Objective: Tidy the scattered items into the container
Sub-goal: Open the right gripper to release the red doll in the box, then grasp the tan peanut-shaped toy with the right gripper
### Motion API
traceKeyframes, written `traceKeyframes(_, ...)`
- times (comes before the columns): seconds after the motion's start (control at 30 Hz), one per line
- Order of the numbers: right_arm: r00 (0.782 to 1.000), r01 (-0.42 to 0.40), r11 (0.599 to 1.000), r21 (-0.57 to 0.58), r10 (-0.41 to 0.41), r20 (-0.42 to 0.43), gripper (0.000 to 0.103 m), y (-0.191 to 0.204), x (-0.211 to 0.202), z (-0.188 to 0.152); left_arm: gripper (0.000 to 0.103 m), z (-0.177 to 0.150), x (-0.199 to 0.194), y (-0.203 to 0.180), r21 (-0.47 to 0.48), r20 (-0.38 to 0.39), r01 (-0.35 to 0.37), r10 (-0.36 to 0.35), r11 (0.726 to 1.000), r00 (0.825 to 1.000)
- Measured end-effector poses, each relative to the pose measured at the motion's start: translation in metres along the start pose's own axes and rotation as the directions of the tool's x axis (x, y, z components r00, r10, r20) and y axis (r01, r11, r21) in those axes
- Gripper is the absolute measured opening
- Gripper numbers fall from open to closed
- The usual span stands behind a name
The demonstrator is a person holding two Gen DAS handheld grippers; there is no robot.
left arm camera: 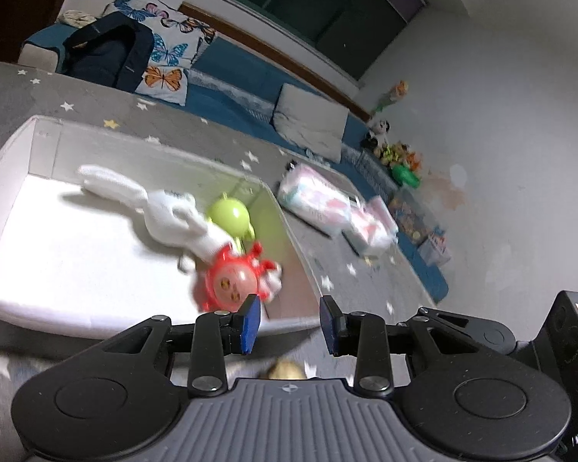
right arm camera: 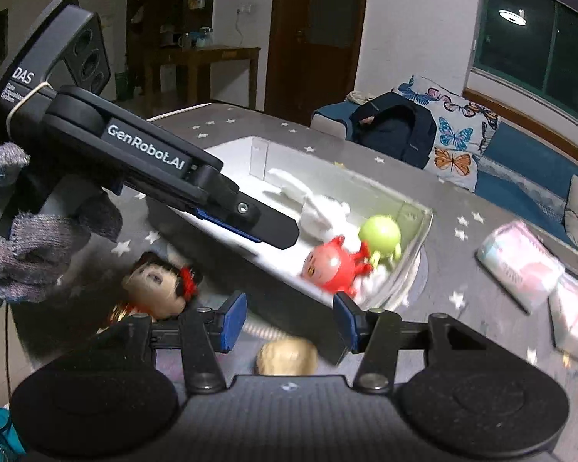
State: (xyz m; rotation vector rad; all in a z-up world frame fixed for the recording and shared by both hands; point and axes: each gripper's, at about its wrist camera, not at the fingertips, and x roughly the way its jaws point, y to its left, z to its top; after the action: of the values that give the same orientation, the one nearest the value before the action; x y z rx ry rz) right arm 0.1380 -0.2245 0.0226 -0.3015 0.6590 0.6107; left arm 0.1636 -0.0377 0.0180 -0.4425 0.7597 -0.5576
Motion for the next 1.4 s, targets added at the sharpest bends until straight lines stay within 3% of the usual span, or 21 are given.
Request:
traceKeyframes(0.2,1.000,0.016,1.000,0.025,-0.015,-0.026,0.051,0.006,0.000,-0.028,0.036,-0.021,0.006,-0.011,0.030,-0.044,-0.004,0.006,1.000,0.999)
traceKeyframes(0.57,0.998,0.040,0.997,0.070,-0.037,-0.051,0.049,0.004,0.015,-0.051,0.036,-0.036,0.033,-0.003,0.000,-0.117,-0.045,0.045,0.999,0.992)
traceKeyframes(1.4,0.998,0.015,0.995,0.094,-0.009,-0.066,0.043,0.001,0.033,-0.047,0.035,-0.040,0.044,0.003,-0.028,-0.162,-0.050,0.045,0.998,0.986)
